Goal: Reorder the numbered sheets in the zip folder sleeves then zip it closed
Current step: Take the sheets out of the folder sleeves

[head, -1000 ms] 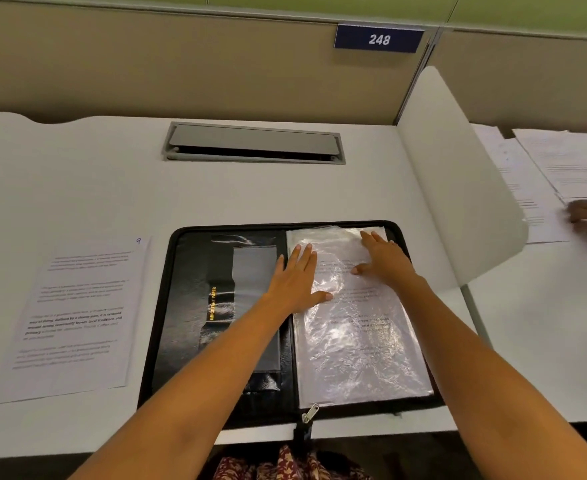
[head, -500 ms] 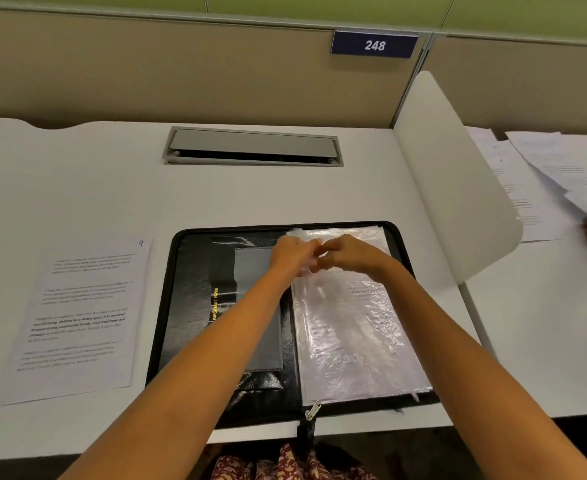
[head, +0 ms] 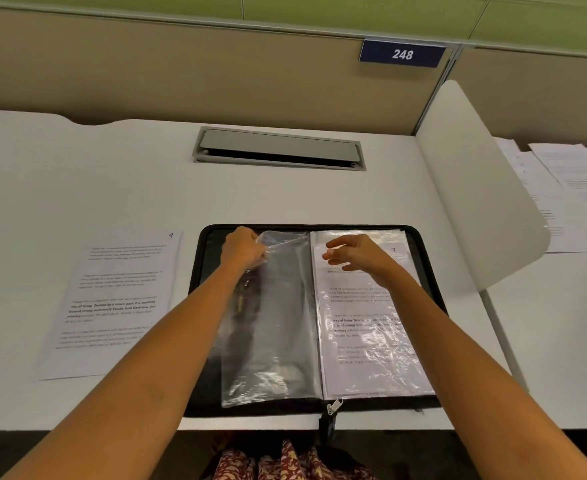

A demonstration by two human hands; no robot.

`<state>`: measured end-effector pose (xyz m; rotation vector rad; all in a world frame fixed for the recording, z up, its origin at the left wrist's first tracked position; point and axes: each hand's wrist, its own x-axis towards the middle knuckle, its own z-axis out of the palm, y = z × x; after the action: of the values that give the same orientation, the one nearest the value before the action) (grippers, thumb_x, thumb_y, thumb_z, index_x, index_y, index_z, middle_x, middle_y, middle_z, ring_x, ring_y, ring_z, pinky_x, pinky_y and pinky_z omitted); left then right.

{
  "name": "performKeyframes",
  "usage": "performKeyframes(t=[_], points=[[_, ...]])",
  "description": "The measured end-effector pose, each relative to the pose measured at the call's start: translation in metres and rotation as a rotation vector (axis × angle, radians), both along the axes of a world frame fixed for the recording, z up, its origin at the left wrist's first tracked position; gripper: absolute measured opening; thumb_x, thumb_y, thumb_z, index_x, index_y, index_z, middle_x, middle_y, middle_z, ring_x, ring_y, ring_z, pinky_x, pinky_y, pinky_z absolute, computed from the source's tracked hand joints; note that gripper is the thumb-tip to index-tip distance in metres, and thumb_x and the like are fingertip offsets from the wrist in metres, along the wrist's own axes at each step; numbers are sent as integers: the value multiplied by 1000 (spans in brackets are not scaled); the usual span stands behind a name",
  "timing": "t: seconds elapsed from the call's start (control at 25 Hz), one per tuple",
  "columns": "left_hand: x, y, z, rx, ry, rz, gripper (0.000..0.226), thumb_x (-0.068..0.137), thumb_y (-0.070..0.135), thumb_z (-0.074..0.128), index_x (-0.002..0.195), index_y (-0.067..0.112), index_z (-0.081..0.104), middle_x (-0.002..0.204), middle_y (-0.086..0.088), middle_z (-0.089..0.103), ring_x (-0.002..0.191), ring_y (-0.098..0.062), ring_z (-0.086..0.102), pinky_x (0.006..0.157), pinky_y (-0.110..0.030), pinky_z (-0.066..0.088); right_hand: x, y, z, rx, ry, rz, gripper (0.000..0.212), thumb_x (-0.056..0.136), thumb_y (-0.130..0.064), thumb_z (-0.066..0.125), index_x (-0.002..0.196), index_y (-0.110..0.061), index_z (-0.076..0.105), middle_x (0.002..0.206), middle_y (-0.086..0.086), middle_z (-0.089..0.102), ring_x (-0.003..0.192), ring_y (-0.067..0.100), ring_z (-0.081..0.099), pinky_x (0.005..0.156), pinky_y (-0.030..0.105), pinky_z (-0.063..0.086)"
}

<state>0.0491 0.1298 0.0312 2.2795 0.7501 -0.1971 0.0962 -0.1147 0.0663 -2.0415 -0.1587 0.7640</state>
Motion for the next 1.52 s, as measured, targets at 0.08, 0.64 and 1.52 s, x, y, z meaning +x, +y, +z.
performKeyframes(t=[0.08, 0.64, 1.52], points=[[-2, 13, -4, 177, 3, -69, 12, 86, 14, 65, 96, 11, 67, 88, -6, 67, 76, -23, 64, 64, -31, 51, -7, 8, -4, -108, -86, 69, 31, 88, -20, 66, 119, -15, 66, 111, 5, 71, 106, 18, 66, 102, 41, 47], [-13, 31, -10, 901, 15, -297, 44, 84, 19, 71, 120, 11, 46, 94, -4, 64, 79, -21, 60, 76, -36, 46, -63, 80, -38, -514, -427, 653, 55, 92, -29, 59, 144, -26, 43, 157, 8, 26, 144, 30, 23, 115, 53, 27], [-6, 21, -34, 778, 105, -204, 48, 100, 41, 36, 140, 16, 43, 159, -19, 10, 147, -34, 11, 113, -54, 22, -2, 15, -33, -417, -456, 209, 45, 94, -17, 55, 139, -16, 48, 152, 6, 39, 131, 28, 46, 108, 44, 38]])
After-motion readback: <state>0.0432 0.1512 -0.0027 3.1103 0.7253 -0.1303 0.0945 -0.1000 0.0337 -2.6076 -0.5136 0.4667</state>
